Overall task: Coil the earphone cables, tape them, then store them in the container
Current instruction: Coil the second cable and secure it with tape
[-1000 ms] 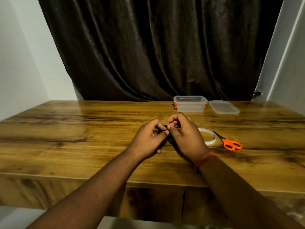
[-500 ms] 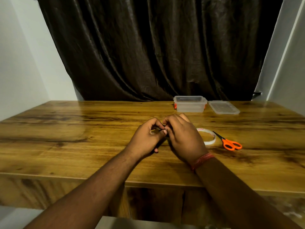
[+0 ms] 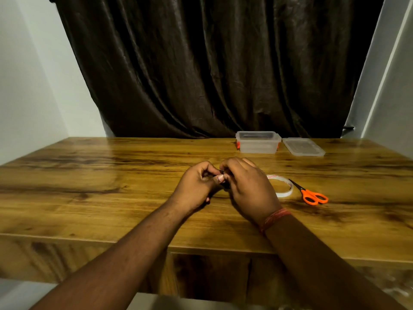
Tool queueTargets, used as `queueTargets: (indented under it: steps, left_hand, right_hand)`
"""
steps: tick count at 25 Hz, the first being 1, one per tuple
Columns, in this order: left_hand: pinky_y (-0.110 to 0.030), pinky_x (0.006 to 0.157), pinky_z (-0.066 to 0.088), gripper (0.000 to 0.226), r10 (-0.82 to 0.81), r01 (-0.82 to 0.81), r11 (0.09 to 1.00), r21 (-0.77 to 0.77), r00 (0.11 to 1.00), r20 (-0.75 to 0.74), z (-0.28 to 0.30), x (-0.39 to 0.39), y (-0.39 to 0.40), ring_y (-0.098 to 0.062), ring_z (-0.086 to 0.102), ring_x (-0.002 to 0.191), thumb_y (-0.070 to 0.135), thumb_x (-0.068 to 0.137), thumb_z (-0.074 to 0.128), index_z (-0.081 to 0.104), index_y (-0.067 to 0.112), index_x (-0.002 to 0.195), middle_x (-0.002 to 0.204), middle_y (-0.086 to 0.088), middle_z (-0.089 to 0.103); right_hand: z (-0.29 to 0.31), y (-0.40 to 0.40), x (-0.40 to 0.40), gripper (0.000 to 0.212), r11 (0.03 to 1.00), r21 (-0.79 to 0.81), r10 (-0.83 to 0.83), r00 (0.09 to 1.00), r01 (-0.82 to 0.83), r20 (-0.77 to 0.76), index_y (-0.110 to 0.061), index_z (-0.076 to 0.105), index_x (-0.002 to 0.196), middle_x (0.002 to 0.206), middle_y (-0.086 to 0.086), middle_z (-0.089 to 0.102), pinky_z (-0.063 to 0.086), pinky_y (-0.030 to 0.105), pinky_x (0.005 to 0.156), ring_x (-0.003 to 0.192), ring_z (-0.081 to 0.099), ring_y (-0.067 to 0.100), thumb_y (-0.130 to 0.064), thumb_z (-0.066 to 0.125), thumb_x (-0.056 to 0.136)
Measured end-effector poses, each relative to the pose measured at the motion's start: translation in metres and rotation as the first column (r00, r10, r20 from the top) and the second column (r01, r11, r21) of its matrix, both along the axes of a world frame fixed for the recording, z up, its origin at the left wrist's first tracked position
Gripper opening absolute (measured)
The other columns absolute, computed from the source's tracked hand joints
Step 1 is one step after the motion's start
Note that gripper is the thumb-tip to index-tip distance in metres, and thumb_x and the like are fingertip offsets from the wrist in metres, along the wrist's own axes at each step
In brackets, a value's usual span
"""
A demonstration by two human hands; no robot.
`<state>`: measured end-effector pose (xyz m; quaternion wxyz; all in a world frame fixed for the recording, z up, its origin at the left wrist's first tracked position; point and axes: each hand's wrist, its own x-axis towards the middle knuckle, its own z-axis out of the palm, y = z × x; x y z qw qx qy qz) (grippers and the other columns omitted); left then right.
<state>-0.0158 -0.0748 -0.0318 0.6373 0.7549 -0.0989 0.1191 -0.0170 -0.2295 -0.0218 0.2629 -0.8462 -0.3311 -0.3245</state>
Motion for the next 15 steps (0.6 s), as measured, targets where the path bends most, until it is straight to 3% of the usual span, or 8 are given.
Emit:
queueTargets:
  steps: [3, 7, 9, 13, 15]
  left_hand:
    - [-0.024, 0.04, 0.025, 0.011, 0.011, -0.012, 0.998, -0.065, 1.0, -0.028, -0.002, 0.005, 0.004, -0.016, 0.033, 0.035, 0.006, 0.094, 0.063, 0.058, 0.009, 0.085, 0.059, -0.01, 0.056]
    - [-0.02, 0.038, 0.024, 0.015, -0.041, 0.037, 0.993, -0.111, 0.998, -0.038, -0.001, 0.004, 0.002, -0.012, 0.032, 0.032, 0.003, 0.094, 0.062, 0.056, 0.012, 0.083, 0.054, -0.006, 0.053]
    - [-0.02, 0.037, 0.025, 0.014, -0.062, 0.058, 0.991, -0.123, 0.998, -0.023, 0.001, 0.002, 0.002, -0.013, 0.034, 0.033, 0.007, 0.094, 0.062, 0.058, 0.014, 0.083, 0.063, -0.012, 0.057]
    - [-0.025, 0.038, 0.035, 0.002, -0.035, 0.039, 0.997, -0.065, 0.998, 0.061, 0.006, -0.006, 0.002, -0.015, 0.045, 0.04, 0.021, 0.095, 0.064, 0.064, 0.022, 0.097, 0.101, -0.011, 0.069]
    - [-0.027, 0.04, 0.042, 0.008, 0.005, -0.003, 1.0, -0.022, 0.997, 0.071, 0.007, -0.007, 0.003, -0.012, 0.055, 0.051, 0.022, 0.095, 0.064, 0.063, 0.022, 0.103, 0.105, -0.008, 0.066]
  right_hand:
    - [0.0, 0.001, -0.001, 0.024, 0.999, -0.035, 0.022, 1.0, -0.022, -0.006, -0.022, 0.056, 0.106, 0.101, -0.005, 0.06, 0.045, 0.034, 0.076, 0.093, 0.049, 0.015, -0.006, 0.057, 0.088]
    - [0.0, 0.001, -0.002, 0.021, 0.999, -0.039, -0.004, 1.0, 0.004, 0.015, -0.023, 0.056, 0.107, 0.102, -0.006, 0.059, 0.04, 0.027, 0.074, 0.093, 0.05, 0.014, -0.012, 0.061, 0.09]
    - [-0.001, 0.002, -0.003, 0.02, 1.0, 0.004, 0.013, 1.0, -0.013, -0.014, -0.022, 0.055, 0.108, 0.103, -0.007, 0.056, 0.041, 0.026, 0.071, 0.09, 0.051, 0.011, -0.014, 0.06, 0.091]
    - [-0.003, -0.001, 0.0, 0.018, 0.959, 0.279, 0.063, 0.994, -0.037, -0.085, -0.017, 0.056, 0.105, 0.101, -0.007, 0.052, 0.044, 0.017, 0.074, 0.089, 0.051, 0.004, -0.007, 0.06, 0.091]
    - [-0.001, -0.003, 0.002, 0.015, 0.91, 0.414, 0.058, 0.989, 0.004, -0.137, -0.015, 0.058, 0.101, 0.098, -0.006, 0.053, 0.045, 0.013, 0.073, 0.088, 0.053, 0.004, -0.004, 0.06, 0.091]
